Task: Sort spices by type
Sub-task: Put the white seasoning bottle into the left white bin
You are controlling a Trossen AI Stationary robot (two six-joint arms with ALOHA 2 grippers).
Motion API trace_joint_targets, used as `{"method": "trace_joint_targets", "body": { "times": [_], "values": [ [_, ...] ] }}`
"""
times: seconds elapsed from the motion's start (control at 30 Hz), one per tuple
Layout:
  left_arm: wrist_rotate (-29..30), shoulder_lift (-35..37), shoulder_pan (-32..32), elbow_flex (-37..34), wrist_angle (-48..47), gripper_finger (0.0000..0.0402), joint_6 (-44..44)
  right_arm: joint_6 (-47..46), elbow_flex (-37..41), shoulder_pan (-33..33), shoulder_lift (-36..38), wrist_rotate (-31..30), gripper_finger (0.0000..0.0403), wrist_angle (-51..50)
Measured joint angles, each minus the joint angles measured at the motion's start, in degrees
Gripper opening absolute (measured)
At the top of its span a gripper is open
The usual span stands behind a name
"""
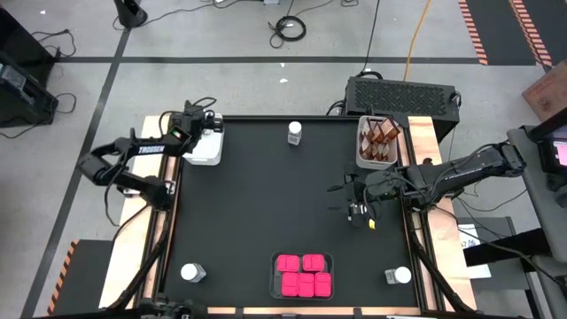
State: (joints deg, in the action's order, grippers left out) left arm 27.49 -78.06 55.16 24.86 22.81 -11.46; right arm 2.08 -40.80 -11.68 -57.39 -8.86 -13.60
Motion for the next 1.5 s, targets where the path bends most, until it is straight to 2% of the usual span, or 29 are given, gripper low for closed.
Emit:
{"method": "trace_joint_targets", "body": {
  "times": [0.23, 0.67, 0.87, 1.23, 1.37, 1.5],
  "values": [
    [-0.09, -0.44, -0.02, 0.00, 0.89, 0.0224, -0.15, 0.12, 0.00, 0.00, 0.00, 0.00, 0.0247, 0.01],
    [-2.09, 0.73, -0.04, 0.00, 1.99, 0.0324, 0.15, -0.32, 0.00, 0.00, 0.00, 0.00, 0.0247, -0.01],
    [-3.48, 5.19, -0.04, 0.00, 1.64, 0.0338, 0.32, -0.27, 0.00, 0.00, 0.00, 0.00, 0.0247, -0.01],
    [-3.74, 17.81, -1.44, 0.02, -1.68, 0.0338, 3.03, -0.34, 0.00, 0.00, 0.00, -0.02, 0.0247, 0.01],
    [-8.55, 22.08, -3.07, 0.02, -3.88, 0.0338, 3.19, -1.97, 0.00, 0.00, -0.01, -0.01, 0.0247, 0.01],
    [-19.32, 25.35, -5.59, 0.02, -4.79, 0.0338, 2.98, -3.42, 0.00, 0.00, -0.01, -0.02, 0.0247, 0.01]
  ]
}}
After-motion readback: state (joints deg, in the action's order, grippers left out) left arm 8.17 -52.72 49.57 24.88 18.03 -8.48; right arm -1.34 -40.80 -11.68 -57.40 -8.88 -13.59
